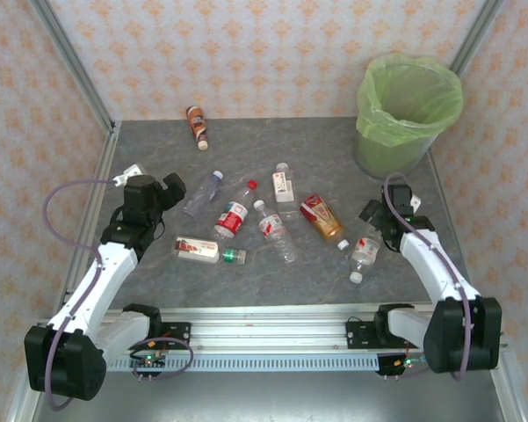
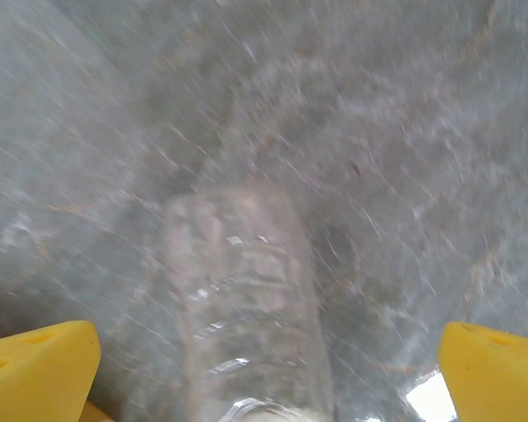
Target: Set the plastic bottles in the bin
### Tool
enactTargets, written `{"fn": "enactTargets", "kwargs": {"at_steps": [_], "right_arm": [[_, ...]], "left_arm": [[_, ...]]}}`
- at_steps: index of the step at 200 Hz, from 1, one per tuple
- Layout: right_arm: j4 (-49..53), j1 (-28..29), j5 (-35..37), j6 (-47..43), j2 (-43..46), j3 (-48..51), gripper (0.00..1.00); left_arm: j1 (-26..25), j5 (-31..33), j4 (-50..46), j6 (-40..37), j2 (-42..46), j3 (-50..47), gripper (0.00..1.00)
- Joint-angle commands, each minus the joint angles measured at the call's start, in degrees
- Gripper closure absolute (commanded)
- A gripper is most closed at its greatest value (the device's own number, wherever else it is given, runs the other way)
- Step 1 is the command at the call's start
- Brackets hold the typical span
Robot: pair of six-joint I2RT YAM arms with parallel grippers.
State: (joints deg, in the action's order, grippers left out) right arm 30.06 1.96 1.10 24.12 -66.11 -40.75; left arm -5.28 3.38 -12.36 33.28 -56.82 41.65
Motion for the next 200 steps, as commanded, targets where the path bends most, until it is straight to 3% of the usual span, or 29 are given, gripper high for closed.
{"fn": "enactTargets", "kwargs": {"at_steps": [1,37,76,147,200], "right_arm": [[5.7,-0.1,1.0,2.4,-1.4,-1.1,0.01],[3.5,-0.1,-2.5,1.3,-6.8,-0.6,0.0],[-0.2,-0.1,-7.9,-0.9,-9.7,-0.3,0.06],[-1.6,0.0,-5.0,1.6,-16.4,-1.8,0.21],[-3.0,0.2,-0.8,2.6,-16.5,-0.6,0.32]], "left_arm": [[-0.4,-0.5,0.4,2.0,1.1,-0.7,0.0],[-0.4,-0.8,1.6,2.9,1.0,-2.0,0.0],[-0.4,-1.6,2.3,3.3,1.1,-2.7,0.0],[-0.4,-2.4,2.7,3.5,0.8,-3.3,0.0],[-0.4,-2.4,3.7,4.3,-0.5,-3.5,0.0]]}}
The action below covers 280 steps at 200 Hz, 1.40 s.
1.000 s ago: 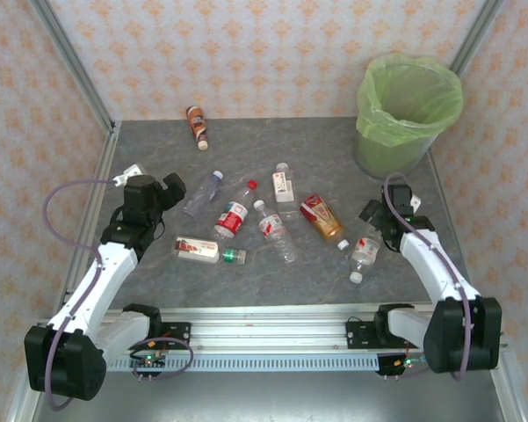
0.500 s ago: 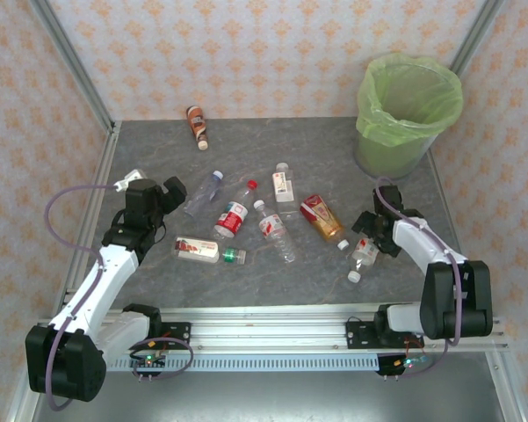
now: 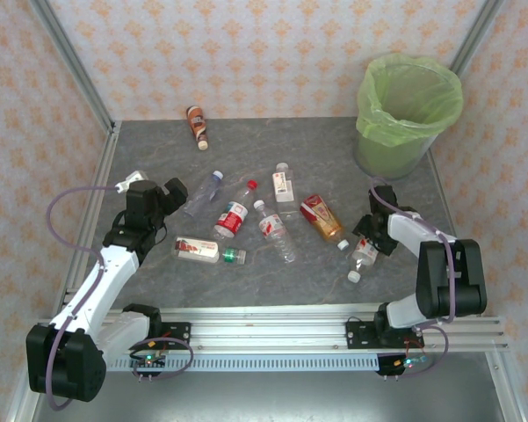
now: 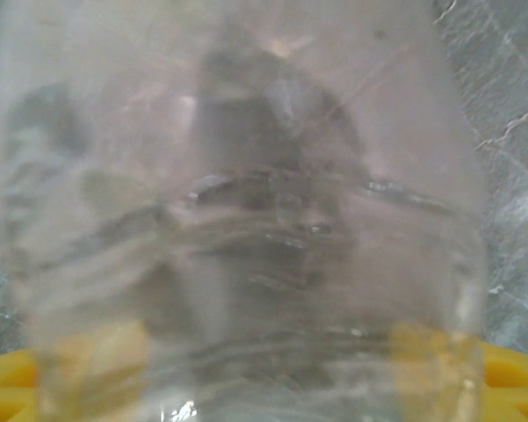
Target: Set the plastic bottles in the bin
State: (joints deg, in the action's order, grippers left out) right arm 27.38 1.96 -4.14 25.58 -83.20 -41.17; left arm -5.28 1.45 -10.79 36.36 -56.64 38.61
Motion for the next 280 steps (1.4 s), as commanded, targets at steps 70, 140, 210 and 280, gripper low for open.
{"fn": "enactTargets", "kwargs": {"at_steps": [70,140,210,280], "right_arm": [[-0.9,0.2,6.1,0.6,5.4,1.4,0.43],[-3.1,0.3,8.2,-0.5,17.6,4.5,0.5],[-14.0,0.6,0.6,-5.8,34.8,4.4,0.53],[-34.0,0.7,-3.2,0.5,32.1,-2.8,0.53]], "left_arm": [[-0.4,-1.9,3.2,1.2,-4.5,1.5,0.0],[-0.4,-2.5,3.6,1.0,-5.1,1.8,0.0],[-0.4,-3.1,4.6,2.1,-6.3,1.9,0.0],[-0.4,-5.0,6.6,4.2,-8.9,2.2,0.0]]}}
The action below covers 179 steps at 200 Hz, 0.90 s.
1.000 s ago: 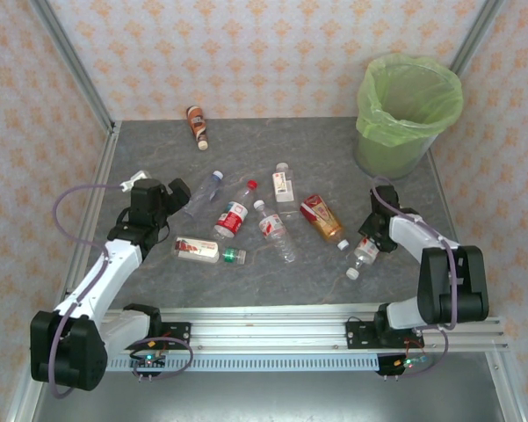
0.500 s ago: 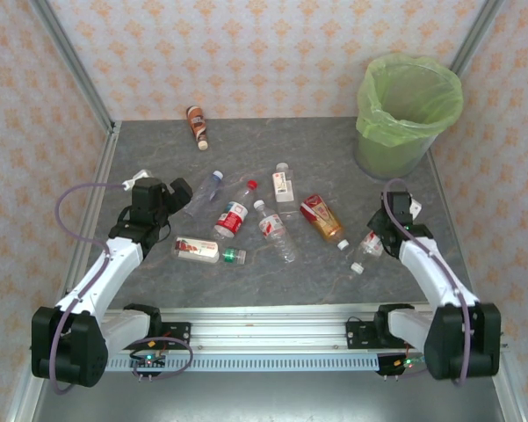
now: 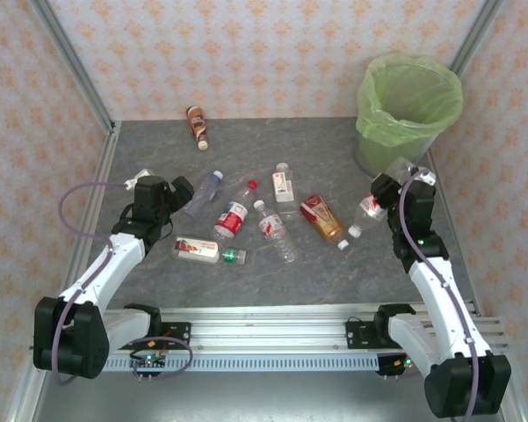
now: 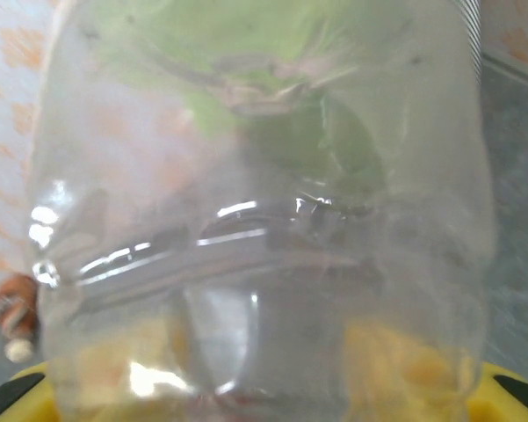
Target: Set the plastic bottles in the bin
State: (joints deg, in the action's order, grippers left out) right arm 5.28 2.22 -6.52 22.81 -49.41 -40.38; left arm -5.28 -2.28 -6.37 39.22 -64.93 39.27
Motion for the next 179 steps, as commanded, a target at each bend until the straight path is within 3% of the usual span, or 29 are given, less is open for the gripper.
{"fn": "enactTargets", "kwargs": {"at_steps": [1,50,111,179], "right_arm": [[-12.3,0.4,-0.7,3.4,-1.8,-3.6,0.53],[-22.2,0.3,1.2,2.2,-8.9,-12.3,0.53],[-24.7,-1.9,2.5,-0.3,-21.6,-28.0,0.53],[-32.3,-4.1,13.8,-6.9,-33.9,-39.9,0.52]], "left_arm": [[-0.4,-1.4,2.2,1.4,-0.7,1.5,0.0],[-0.5,-3.8,2.9,1.7,-1.5,1.8,0.0],[-1.2,-4.8,3.6,3.3,-2.3,1.3,0.0],[-1.5,-5.2,2.9,3.3,-2.8,1.5,0.0]]}}
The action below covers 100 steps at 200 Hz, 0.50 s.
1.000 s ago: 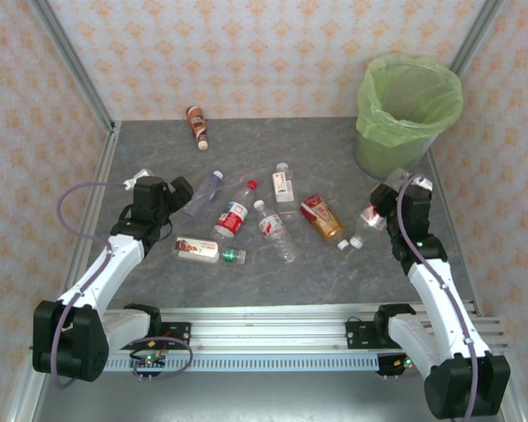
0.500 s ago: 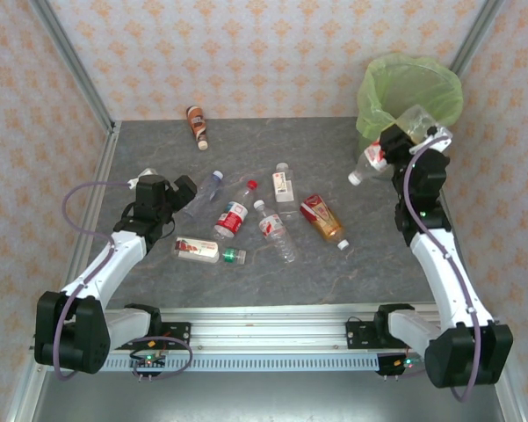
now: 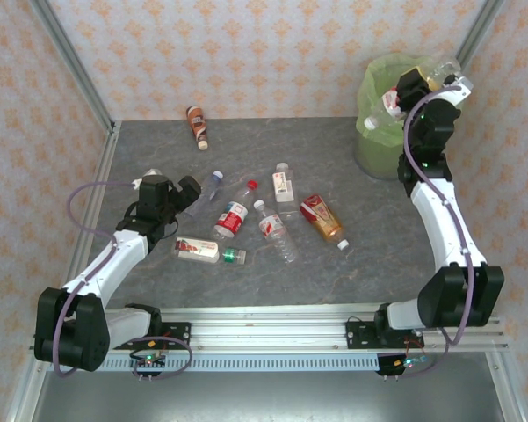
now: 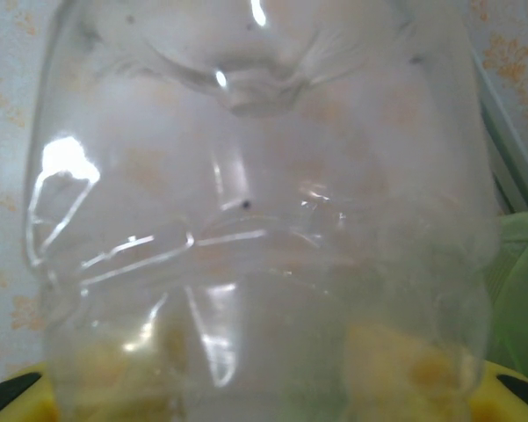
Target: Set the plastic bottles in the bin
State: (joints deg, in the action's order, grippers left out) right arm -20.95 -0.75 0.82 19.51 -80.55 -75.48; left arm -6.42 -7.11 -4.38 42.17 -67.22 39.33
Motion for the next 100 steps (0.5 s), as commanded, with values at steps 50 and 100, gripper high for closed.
{"fn": "enactTargets", "kwargs": {"at_steps": [50,100], "right_arm": [[-11.6,-3.4,13.3,-2.3,-9.9,-10.4,0.52],[-19.6,-3.5,12.7,-15.8,-16.8,-9.9,0.52]], "left_arm": [[-0.4,-0.3,0.5,0.8,-0.2,1.0,0.0],[-0.4,0.4,-1.1,0.5,1.5,0.5,0.0]]}}
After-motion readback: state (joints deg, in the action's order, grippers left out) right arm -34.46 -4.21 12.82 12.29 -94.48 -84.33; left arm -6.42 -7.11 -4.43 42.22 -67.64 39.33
